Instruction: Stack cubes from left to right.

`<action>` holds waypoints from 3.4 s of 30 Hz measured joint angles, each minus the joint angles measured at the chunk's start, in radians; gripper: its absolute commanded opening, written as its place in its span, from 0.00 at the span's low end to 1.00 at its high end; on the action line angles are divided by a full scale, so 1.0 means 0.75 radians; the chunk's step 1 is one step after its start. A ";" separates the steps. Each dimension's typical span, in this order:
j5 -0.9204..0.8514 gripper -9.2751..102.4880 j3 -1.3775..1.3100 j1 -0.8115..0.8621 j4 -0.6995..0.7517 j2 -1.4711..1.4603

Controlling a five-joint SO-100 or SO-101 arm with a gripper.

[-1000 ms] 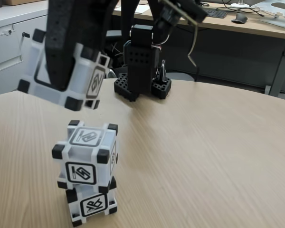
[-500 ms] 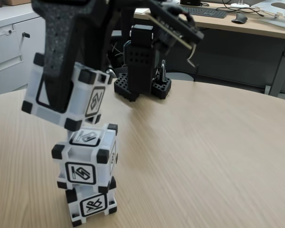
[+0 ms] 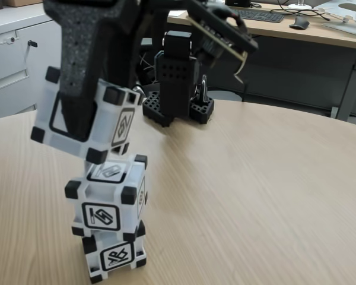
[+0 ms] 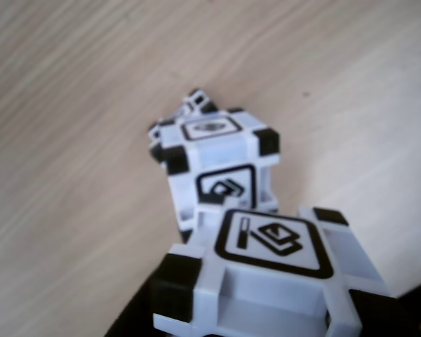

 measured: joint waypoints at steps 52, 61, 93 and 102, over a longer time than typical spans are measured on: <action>-0.055 0.35 0.090 -0.106 0.000 0.000; -0.108 0.45 0.090 -0.106 0.000 0.000; -0.239 0.43 0.090 -0.540 0.000 0.000; -0.184 0.19 0.090 -0.659 0.000 0.000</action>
